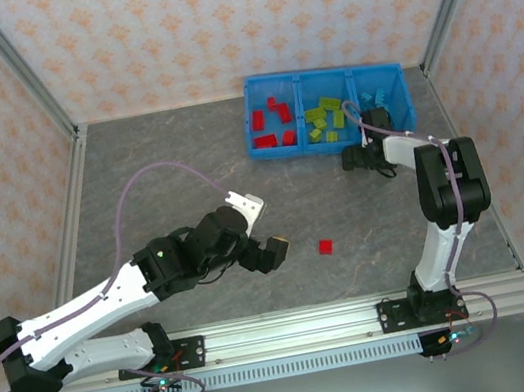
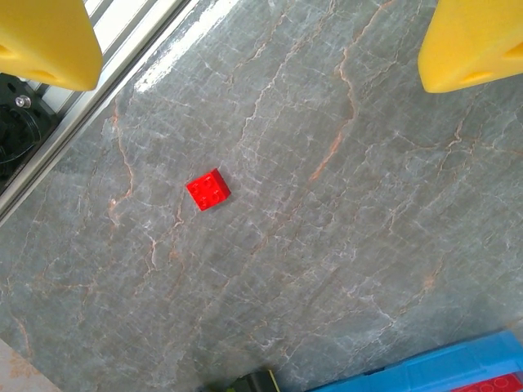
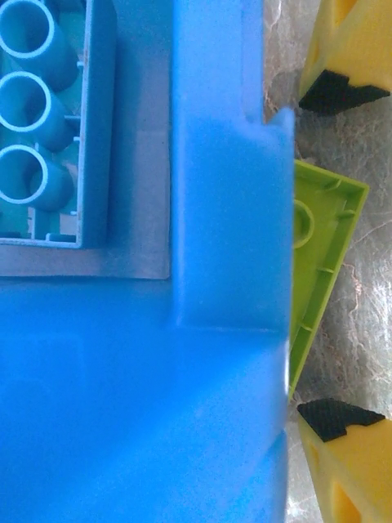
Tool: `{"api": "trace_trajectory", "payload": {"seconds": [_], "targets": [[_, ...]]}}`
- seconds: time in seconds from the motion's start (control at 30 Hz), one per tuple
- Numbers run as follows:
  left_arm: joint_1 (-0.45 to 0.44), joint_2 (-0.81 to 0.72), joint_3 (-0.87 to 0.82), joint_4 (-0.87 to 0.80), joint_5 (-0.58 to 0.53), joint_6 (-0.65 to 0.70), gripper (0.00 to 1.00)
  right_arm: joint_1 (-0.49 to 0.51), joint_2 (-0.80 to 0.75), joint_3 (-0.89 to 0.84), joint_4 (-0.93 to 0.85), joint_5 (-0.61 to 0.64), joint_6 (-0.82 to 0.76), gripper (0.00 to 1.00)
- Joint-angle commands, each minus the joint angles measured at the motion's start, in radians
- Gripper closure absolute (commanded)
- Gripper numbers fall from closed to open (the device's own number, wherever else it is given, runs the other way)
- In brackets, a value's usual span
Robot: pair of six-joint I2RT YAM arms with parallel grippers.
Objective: Sort the legos into containers by color
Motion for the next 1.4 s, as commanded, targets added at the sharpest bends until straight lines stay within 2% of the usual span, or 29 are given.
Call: {"api": "trace_trajectory", "payload": {"seconds": [0.0,0.2,0.3,0.53,0.8,1.37], "targets": [[-0.008,-0.017,-0.009,0.004,-0.031,0.003,0.0,0.004,0.037,0.042,-0.018,-0.043,0.004,0.08],[-0.009,-0.016,-0.011,0.013,-0.032,-0.004,0.0,0.032,0.047,0.059,-0.01,-0.002,0.017,0.09],[-0.009,-0.01,-0.015,0.021,-0.029,-0.004,0.0,0.048,0.075,0.094,-0.05,0.085,0.042,0.11],[-0.009,0.01,-0.005,0.025,-0.021,-0.007,0.0,0.053,0.077,0.092,-0.05,0.07,0.033,0.27],[-0.009,0.004,-0.007,0.018,-0.025,-0.005,0.0,0.053,0.063,0.076,-0.051,0.058,0.029,0.33],[-0.009,0.02,-0.018,0.044,-0.022,-0.01,0.0,0.072,-0.207,-0.07,-0.102,0.011,0.069,0.38]]}}
